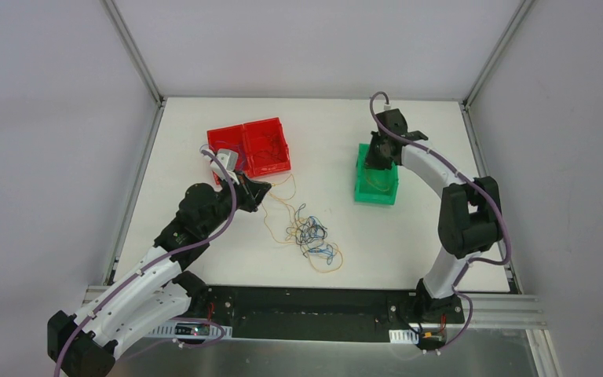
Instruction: Untangle the cables
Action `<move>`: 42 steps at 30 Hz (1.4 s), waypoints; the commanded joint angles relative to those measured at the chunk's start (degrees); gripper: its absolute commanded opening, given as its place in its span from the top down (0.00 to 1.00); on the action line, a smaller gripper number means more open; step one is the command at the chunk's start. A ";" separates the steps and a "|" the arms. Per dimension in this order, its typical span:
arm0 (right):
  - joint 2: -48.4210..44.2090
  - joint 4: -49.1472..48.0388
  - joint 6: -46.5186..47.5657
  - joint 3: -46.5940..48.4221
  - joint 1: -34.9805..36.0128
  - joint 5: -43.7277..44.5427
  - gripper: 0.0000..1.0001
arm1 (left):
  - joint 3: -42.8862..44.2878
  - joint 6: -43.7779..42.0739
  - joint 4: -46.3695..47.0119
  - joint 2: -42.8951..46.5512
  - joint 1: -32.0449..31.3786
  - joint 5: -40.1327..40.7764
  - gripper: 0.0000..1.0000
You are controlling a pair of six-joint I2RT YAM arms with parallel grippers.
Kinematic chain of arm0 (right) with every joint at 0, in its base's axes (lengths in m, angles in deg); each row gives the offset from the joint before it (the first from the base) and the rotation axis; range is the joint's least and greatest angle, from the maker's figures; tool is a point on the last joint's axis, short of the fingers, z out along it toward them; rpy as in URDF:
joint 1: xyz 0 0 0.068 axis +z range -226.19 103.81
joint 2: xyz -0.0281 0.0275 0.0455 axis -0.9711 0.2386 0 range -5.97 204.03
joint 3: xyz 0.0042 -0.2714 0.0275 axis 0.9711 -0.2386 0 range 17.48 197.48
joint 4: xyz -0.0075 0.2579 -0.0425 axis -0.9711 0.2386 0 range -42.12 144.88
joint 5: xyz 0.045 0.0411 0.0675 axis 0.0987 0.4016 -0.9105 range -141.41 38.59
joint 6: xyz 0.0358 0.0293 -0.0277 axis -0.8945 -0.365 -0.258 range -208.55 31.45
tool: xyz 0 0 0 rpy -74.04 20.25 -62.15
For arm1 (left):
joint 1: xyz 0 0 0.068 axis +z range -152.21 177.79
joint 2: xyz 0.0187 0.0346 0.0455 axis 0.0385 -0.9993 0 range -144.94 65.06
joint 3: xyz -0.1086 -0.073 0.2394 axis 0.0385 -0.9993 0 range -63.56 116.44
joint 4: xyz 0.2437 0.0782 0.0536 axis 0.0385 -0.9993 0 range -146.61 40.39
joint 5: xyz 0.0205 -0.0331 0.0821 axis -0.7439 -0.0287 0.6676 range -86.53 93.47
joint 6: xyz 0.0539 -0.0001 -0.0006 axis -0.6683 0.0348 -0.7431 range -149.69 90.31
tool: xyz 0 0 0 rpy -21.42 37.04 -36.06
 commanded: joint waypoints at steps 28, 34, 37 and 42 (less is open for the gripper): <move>-3.92 5.82 -5.46 1.40 0.40 10.74 0.58 | 0.07 -0.82 1.23 -0.16 0.12 -1.32 1.00; -8.06 7.72 -5.30 2.03 1.13 10.60 0.46 | 0.07 -0.60 1.79 -0.76 0.12 -1.81 1.00; -10.45 8.08 -5.54 1.51 2.59 12.14 0.38 | 0.00 -0.52 2.01 -1.08 0.12 -2.08 1.00; -20.64 1.52 -4.83 -6.32 8.56 6.46 0.32 | 0.15 -0.46 3.86 -2.74 0.12 -5.58 1.00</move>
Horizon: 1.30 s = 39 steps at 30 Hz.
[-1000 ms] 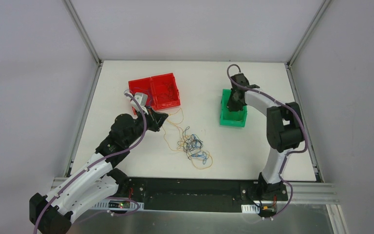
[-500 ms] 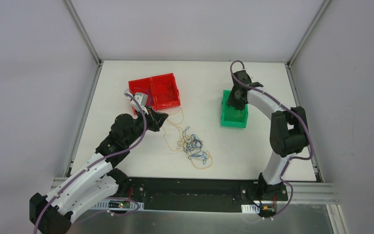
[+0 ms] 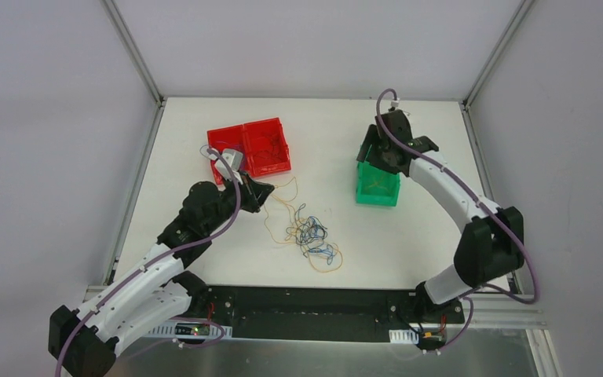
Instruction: Untangle the cables
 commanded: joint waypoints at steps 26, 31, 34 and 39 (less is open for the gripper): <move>-39.13 -44.52 17.40 -40.04 30.06 -27.55 0.01 | 1.73 -1.75 21.60 -5.97 -6.73 -33.74 1.00; -35.26 -45.66 22.03 -39.50 36.99 -20.89 0.03 | 2.09 0.21 25.21 -8.36 -7.12 -36.26 1.00; -34.21 -47.85 23.32 -39.82 40.82 -16.92 0.04 | 2.33 -0.08 25.22 -9.12 -7.56 -35.45 1.00; -33.86 -52.91 22.11 -41.77 43.14 -12.68 0.04 | 2.75 -0.24 25.22 -10.59 -8.18 -34.28 1.00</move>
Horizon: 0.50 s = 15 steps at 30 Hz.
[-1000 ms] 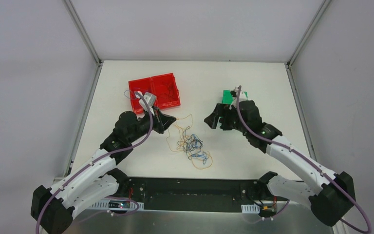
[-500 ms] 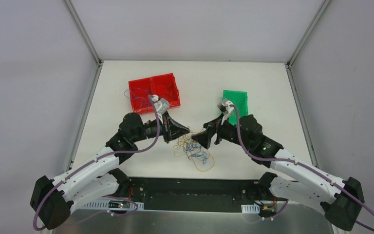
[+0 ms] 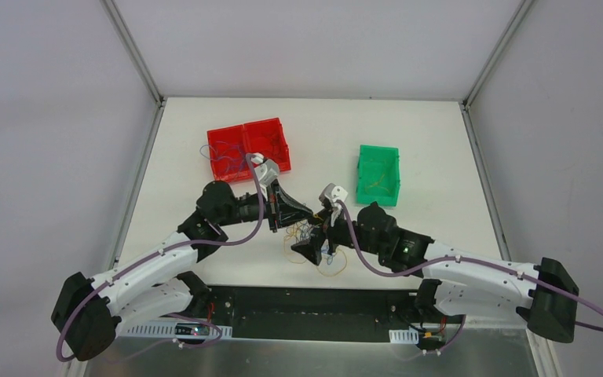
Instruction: Untangle the cables
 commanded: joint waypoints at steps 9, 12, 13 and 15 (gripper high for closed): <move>3.98 -20.88 -2.97 -4.93 4.30 21.08 0.08 | -1.75 1.42 8.46 2.00 -1.72 9.86 1.00; 6.17 -22.48 -3.15 -4.32 4.95 21.80 0.10 | -2.13 2.52 9.36 1.68 -2.02 11.85 1.00; 6.93 -22.61 -3.10 -3.68 5.45 21.77 0.11 | -2.17 2.77 9.50 1.44 -2.13 12.57 1.00; 8.68 -22.44 -2.92 -2.32 6.42 22.26 0.12 | -2.26 3.23 9.71 1.06 -2.37 13.76 1.00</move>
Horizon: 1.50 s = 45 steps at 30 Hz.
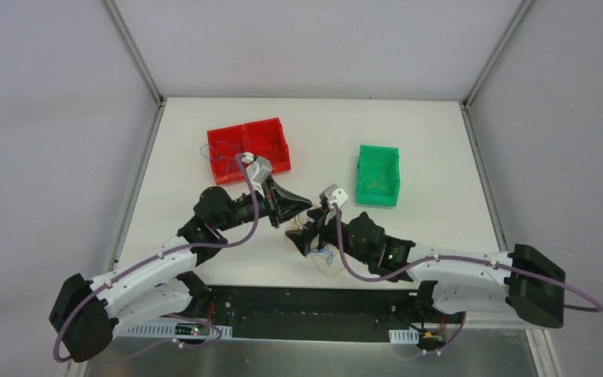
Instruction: Untangle the cables
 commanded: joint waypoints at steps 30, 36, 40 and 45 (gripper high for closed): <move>-10.67 28.48 -8.13 27.04 1.97 19.21 1.00 | -6.44 -6.05 1.21 10.30 -1.40 18.27 0.01; -8.83 38.72 -8.67 41.50 2.04 19.09 1.00 | -6.74 -7.76 9.41 3.27 -1.46 9.87 0.02; -5.87 42.80 -9.22 49.27 2.00 18.85 1.00 | -5.83 -7.96 12.56 -1.94 -1.40 6.40 0.08; -1.50 46.20 -8.95 58.92 2.03 19.83 1.00 | -2.92 -7.25 13.94 -9.36 -1.52 -0.56 0.23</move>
